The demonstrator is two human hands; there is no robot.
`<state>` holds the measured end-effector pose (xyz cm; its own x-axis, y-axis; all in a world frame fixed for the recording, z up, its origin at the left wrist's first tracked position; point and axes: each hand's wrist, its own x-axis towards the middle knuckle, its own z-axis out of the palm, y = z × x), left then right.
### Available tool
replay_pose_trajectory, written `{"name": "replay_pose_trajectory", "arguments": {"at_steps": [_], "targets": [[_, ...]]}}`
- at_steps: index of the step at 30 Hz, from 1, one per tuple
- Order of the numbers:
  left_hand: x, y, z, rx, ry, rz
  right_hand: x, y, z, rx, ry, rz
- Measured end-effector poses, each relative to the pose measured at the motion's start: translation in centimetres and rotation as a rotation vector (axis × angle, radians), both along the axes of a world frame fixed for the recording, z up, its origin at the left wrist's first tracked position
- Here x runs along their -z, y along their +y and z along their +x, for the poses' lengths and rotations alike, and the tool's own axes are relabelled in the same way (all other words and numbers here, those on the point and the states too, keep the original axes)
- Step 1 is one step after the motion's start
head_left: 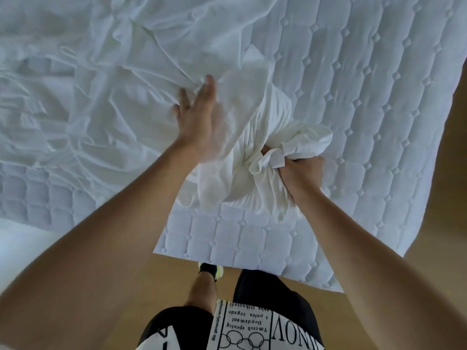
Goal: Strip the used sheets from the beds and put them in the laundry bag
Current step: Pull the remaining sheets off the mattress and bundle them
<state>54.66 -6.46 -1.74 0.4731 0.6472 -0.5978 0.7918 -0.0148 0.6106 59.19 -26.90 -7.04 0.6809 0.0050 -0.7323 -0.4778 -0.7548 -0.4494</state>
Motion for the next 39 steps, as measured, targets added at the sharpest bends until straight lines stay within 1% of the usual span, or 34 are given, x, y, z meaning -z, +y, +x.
{"name": "replay_pose_trajectory", "arguments": {"at_steps": [2,4,8,12,14,16,18,19,21,24,25,26,28,30,31,33,35,37,39], "targets": [[0.2,-1.7,-0.5,0.144,0.123,0.047,0.2,-0.2,0.3,0.002,0.004,-0.004],[0.1,-4.0,-1.6,0.153,0.166,0.064,0.4,-0.5,0.4,0.025,-0.004,0.014],[-0.7,-5.8,-3.2,0.201,0.136,0.131,0.7,-1.3,0.3,0.023,0.009,0.041],[-1.5,-8.4,-5.1,0.269,0.103,0.147,-1.7,-3.5,0.2,0.050,0.052,0.251],[-1.7,-10.8,-6.3,0.363,0.137,0.154,-2.2,-4.8,0.2,0.029,0.069,0.280],[-1.2,-12.2,-7.2,0.418,0.237,0.049,-1.7,-4.4,0.1,-0.019,0.057,0.237],[-0.2,-11.7,-6.8,0.442,0.351,-0.086,-0.7,-3.1,0.3,-0.041,0.022,0.130],[0.2,-10.8,-6.4,0.430,0.370,-0.145,-0.1,-2.5,0.4,-0.055,0.002,0.090],[0.1,-8.9,-5.7,0.346,0.310,-0.253,0.2,-1.8,0.5,-0.056,-0.003,0.076],[-1.0,-7.8,-5.4,0.167,0.136,-0.366,-0.1,-2.5,0.9,-0.048,0.035,0.115],[-1.4,-7.9,-5.3,0.149,0.113,-0.357,-1.3,-2.5,1.2,-0.031,0.054,0.140],[-1.5,-8.2,-5.4,0.164,0.118,-0.307,-2.6,-2.4,1.3,0.023,0.085,0.180],[-1.2,-9.0,-5.7,0.240,0.180,-0.125,-5.1,-2.2,1.2,0.164,0.213,0.301],[-0.3,-10.0,-6.0,0.336,0.261,0.035,-6.5,-2.0,0.6,0.162,0.260,0.403],[0.1,-10.5,-6.1,0.384,0.321,0.075,-6.6,-1.5,0.2,0.119,0.258,0.384],[0.8,-11.3,-6.1,0.438,0.437,0.090,-6.1,0.3,-0.8,-0.010,0.197,0.166],[1.0,-11.6,-6.3,0.511,0.471,0.068,-5.7,2.2,-1.3,-0.110,0.154,-0.029],[0.8,-11.3,-7.7,0.573,0.383,0.081,-5.5,3.2,-1.3,-0.115,0.118,-0.063],[0.7,-10.0,-9.2,0.603,0.226,0.048,-5.1,3.4,-0.9,-0.097,0.068,-0.073]]}}
